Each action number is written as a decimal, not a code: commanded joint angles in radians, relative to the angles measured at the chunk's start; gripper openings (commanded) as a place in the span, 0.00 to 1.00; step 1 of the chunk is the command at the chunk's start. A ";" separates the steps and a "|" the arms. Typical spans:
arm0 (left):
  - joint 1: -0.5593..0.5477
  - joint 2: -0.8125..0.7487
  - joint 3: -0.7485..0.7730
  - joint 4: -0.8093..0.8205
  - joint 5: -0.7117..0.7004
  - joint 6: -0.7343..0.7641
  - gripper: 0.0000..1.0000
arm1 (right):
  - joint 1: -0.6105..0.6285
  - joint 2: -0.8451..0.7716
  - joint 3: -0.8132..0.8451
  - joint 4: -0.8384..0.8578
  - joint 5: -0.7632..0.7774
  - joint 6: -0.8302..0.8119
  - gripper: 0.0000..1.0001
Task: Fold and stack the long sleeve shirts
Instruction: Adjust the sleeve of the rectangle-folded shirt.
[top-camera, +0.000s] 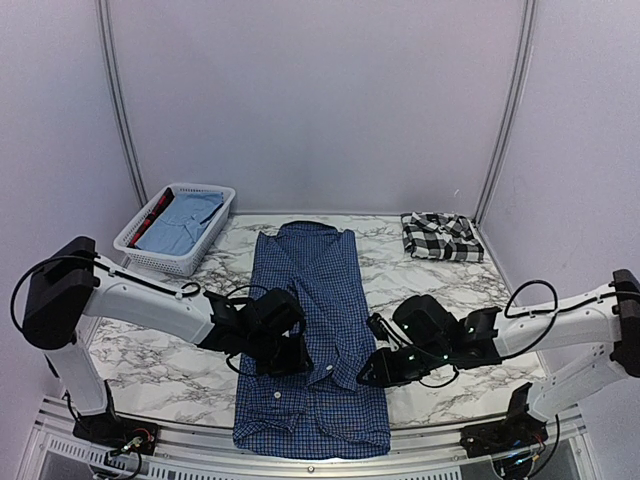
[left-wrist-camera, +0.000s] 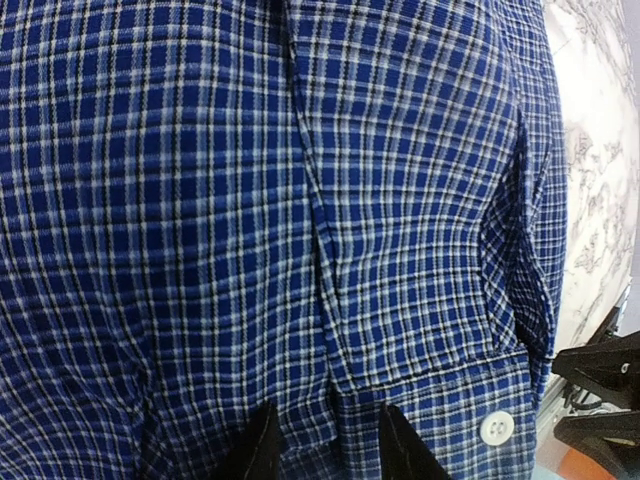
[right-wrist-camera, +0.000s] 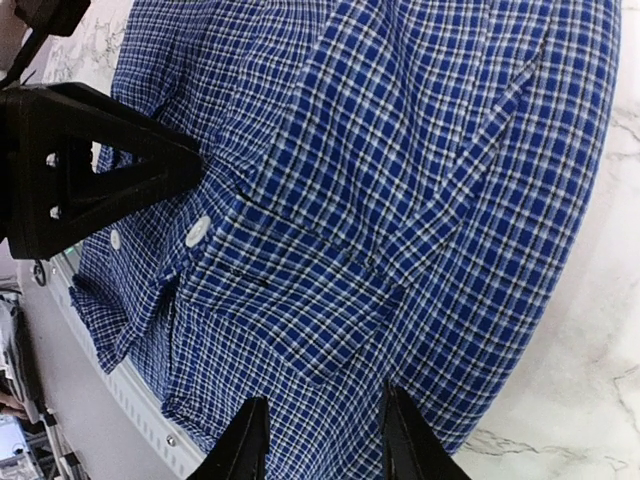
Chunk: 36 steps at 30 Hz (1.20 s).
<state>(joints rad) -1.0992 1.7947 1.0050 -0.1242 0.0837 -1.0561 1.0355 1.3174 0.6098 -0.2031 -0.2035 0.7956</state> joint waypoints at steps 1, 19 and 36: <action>-0.036 -0.047 -0.026 0.071 -0.031 -0.119 0.36 | 0.011 -0.034 -0.047 0.122 -0.048 0.102 0.34; -0.093 -0.073 -0.117 0.193 -0.062 -0.288 0.34 | 0.021 0.069 -0.110 0.301 -0.076 0.185 0.34; -0.099 -0.055 -0.134 0.253 -0.036 -0.296 0.21 | 0.027 0.136 -0.127 0.400 -0.057 0.257 0.32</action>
<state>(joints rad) -1.1889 1.7462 0.8791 0.0978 0.0437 -1.3544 1.0512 1.4284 0.4843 0.1509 -0.2710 1.0271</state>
